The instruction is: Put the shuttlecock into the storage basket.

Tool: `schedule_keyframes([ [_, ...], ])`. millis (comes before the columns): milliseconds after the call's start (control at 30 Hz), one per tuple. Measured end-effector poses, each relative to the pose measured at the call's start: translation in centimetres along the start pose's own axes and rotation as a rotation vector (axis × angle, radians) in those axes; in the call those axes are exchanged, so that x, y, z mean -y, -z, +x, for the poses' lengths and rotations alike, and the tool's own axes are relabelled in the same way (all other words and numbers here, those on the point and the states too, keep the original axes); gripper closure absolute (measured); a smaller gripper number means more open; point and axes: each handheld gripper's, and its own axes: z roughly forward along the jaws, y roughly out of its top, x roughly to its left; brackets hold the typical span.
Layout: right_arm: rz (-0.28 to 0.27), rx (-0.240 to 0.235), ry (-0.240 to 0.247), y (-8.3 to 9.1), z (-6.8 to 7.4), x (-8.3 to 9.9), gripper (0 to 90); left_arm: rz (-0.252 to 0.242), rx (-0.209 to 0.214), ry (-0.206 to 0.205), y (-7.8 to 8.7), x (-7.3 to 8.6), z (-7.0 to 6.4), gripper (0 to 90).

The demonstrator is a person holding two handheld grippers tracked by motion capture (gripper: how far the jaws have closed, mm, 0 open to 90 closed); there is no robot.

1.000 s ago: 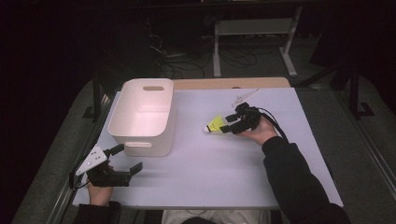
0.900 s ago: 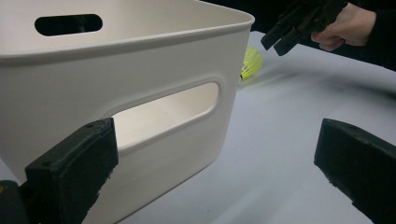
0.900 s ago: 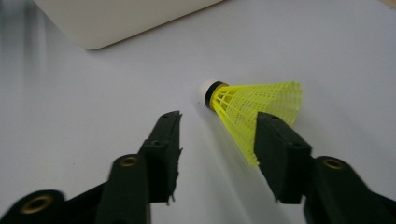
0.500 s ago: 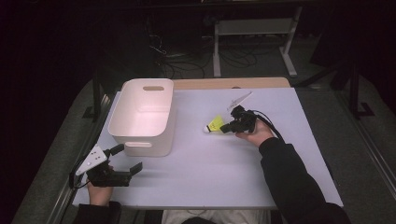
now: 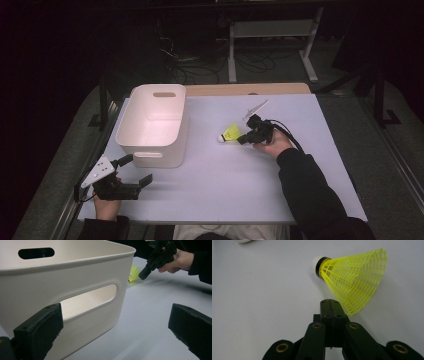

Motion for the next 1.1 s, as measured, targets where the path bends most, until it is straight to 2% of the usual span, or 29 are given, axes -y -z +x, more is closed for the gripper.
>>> schedule_keyframes([
  [400,0.007,0.051,-0.015,-0.4,-0.5,-0.1,88.5,0.001,0.001,0.0,0.0,0.0,0.0,0.0],
  [700,0.007,0.075,-0.022,-0.3,-1.2,-1.4,88.5,0.001,0.002,0.0,0.0,0.0,0.0,0.0],
  [867,0.03,0.088,-0.033,-0.9,-1.8,-1.9,88.5,0.001,0.001,-0.001,0.0,0.0,0.1,0.0],
  [1100,0.021,0.1,-0.055,-1.6,-2.7,-2.4,88.5,0.002,0.003,0.001,0.0,0.0,0.1,0.0],
])
